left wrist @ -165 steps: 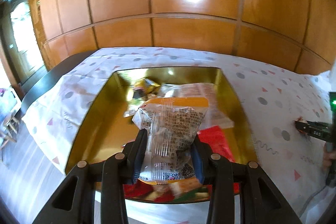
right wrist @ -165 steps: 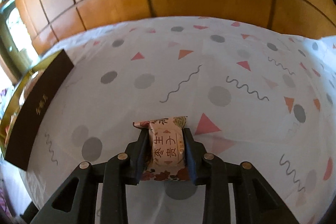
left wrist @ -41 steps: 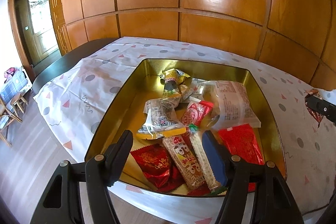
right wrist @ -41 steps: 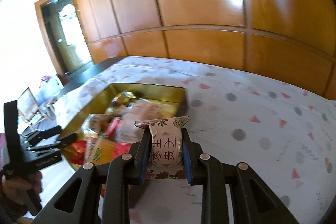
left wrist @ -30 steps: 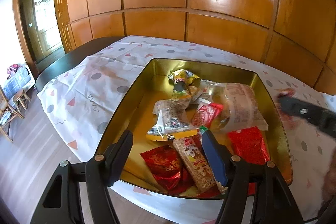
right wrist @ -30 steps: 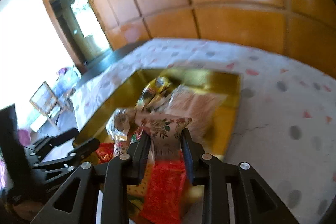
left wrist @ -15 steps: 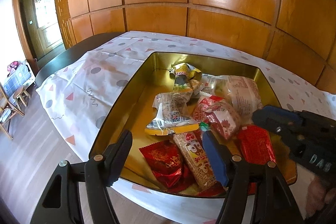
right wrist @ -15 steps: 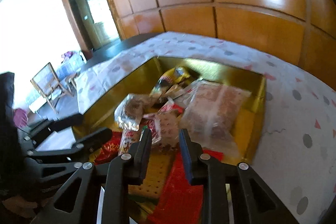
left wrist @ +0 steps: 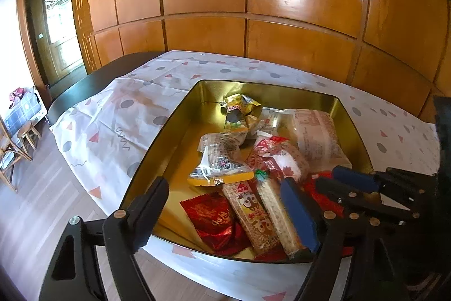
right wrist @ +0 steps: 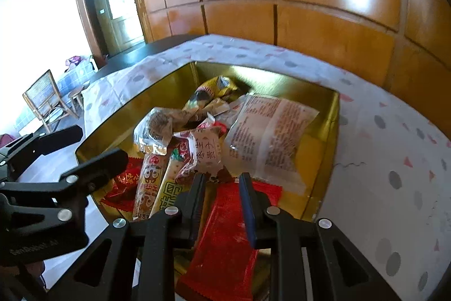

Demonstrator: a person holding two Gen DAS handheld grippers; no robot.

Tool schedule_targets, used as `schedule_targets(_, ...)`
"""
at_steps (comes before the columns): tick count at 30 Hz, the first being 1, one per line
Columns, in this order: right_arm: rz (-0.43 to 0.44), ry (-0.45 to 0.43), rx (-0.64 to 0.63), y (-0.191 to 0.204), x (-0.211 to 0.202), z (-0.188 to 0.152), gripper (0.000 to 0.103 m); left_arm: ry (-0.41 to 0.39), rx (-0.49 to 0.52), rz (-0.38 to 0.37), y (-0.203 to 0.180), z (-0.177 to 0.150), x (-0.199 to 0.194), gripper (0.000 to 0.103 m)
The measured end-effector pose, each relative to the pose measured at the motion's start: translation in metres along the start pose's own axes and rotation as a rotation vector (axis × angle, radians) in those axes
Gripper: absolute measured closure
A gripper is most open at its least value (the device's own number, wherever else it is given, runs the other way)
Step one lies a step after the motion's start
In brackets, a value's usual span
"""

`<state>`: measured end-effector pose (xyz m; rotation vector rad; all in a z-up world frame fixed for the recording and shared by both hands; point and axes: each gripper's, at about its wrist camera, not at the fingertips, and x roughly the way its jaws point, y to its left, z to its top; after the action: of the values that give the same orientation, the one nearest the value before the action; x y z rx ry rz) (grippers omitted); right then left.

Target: Organize snacks

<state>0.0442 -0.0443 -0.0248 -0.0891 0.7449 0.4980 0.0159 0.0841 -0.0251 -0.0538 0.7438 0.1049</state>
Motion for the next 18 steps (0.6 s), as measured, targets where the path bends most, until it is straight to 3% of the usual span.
schedule_targets(10, -0.141, -0.098, 0.103, -0.013, -0.04, -0.013, 0.075, -0.014, 0.01, -0.001, -0.006, -0.002, -0.009, 0.015)
schedule_targets(18, -0.229, -0.113, 0.18, -0.024, -0.06, -0.031, 0.069, -0.044, 0.028, -0.012, -0.017, -0.006, -0.022, 0.006)
